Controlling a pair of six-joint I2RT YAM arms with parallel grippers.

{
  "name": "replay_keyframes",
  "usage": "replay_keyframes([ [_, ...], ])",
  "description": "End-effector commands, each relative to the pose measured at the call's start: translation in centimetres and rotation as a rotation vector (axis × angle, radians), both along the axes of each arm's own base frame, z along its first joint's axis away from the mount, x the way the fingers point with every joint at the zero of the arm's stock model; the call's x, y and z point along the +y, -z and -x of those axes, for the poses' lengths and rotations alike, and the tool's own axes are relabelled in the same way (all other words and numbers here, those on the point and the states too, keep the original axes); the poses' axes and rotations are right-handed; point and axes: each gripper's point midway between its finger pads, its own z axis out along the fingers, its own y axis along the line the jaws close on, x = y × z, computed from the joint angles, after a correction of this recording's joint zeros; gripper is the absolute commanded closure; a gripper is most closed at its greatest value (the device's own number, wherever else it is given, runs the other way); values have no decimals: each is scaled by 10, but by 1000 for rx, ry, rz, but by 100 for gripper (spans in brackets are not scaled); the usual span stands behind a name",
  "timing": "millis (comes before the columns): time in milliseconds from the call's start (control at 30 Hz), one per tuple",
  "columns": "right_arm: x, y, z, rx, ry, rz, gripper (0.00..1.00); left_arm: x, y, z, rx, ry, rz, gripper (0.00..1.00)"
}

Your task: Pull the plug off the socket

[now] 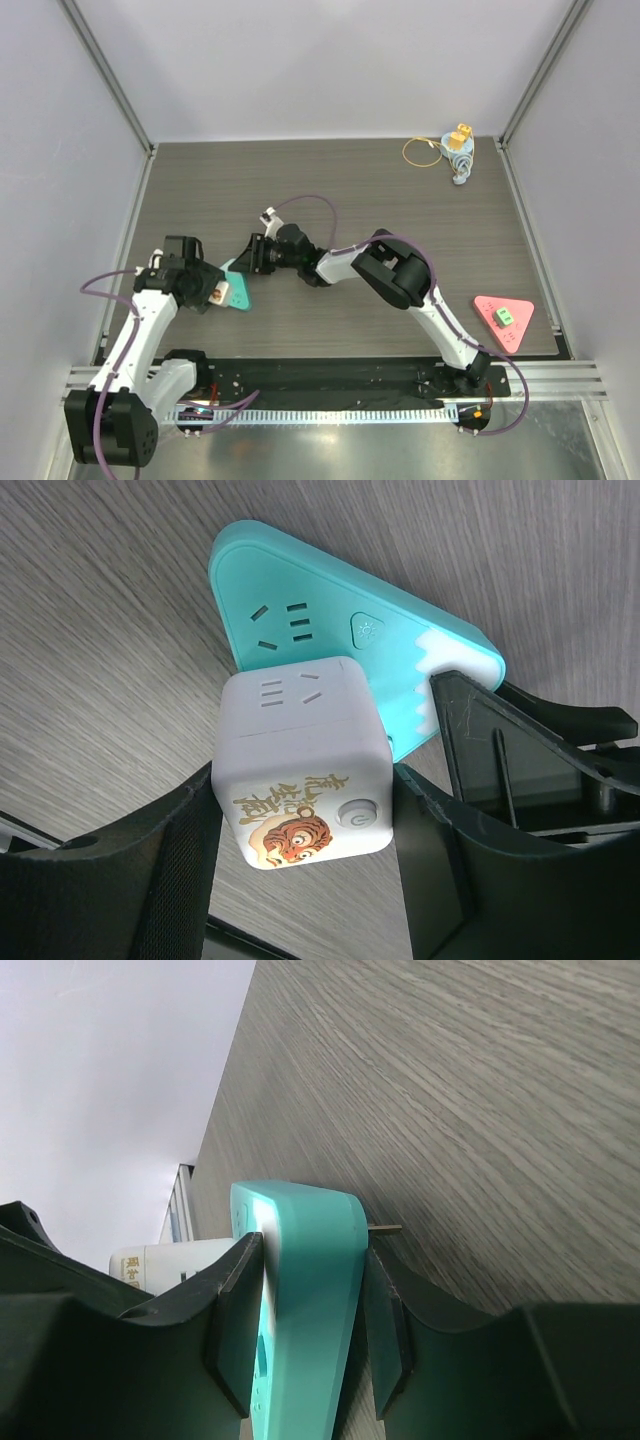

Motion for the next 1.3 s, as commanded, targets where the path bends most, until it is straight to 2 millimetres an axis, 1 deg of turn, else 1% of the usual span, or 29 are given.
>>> replay_keyframes([
  [0, -7, 20, -4, -119, 36, 161, 99, -24, -53, -36, -250, 92, 100, 100],
  [67, -7, 21, -5, -120, 42, 170, 99, -31, -63, -37, -304, 92, 153, 100],
  [167, -6, 24, -4, -109, 39, 177, 99, -33, -79, -40, -374, 89, 172, 100],
  [233, -4, 27, -1, -83, 23, 166, 99, -32, -84, -39, -391, 85, 164, 100],
  [267, -1, 24, -1, -77, 15, 139, 99, -30, -86, -37, -395, 75, 162, 100],
  [300, -1, 29, 3, -45, -10, 120, 99, -30, -87, -36, -401, 68, 166, 100],
  [333, 1, 29, 4, -24, -19, 95, 99, -30, -87, -35, -405, 61, 173, 100],
  [367, 3, 24, 4, 1, -14, 56, 99, -32, -89, -34, -423, 59, 190, 100],
  [533, 0, 34, -2, 32, 3, 56, 99, -32, -90, -29, -418, 48, 200, 100],
  [700, -1, 35, -3, 45, 9, 54, 99, -25, -84, -20, -370, 23, 168, 100],
  [800, -2, 37, -5, 43, 20, 71, 99, -20, -82, -16, -339, 12, 137, 100],
  [833, -3, 38, -6, 39, 24, 79, 99, -13, -84, -17, -339, -4, 100, 100],
  [900, -5, 39, -10, 24, 51, 112, 99, -7, -83, -12, -314, 1, 59, 100],
  [933, -9, 45, -10, 0, 52, 159, 99, -4, -84, -12, -311, -3, 42, 100],
  [1000, -8, 38, -11, -49, 65, 195, 99, -5, -84, -10, -303, 10, 37, 100],
  [1033, -10, 41, -12, -70, 75, 228, 99, -5, -85, -10, -304, 11, 41, 100],
  [1100, -8, 38, -11, -84, 75, 236, 99, -10, -85, -10, -306, 21, 66, 100],
  [1167, -10, 43, -13, -100, 88, 268, 99, -15, -86, -13, -319, 30, 92, 100],
  [1200, -10, 43, -14, -107, 94, 274, 99, -21, -87, -13, -318, 40, 127, 100],
  [1267, -10, 42, -14, -101, 99, 261, 99, -24, -83, -12, -303, 36, 150, 100],
])
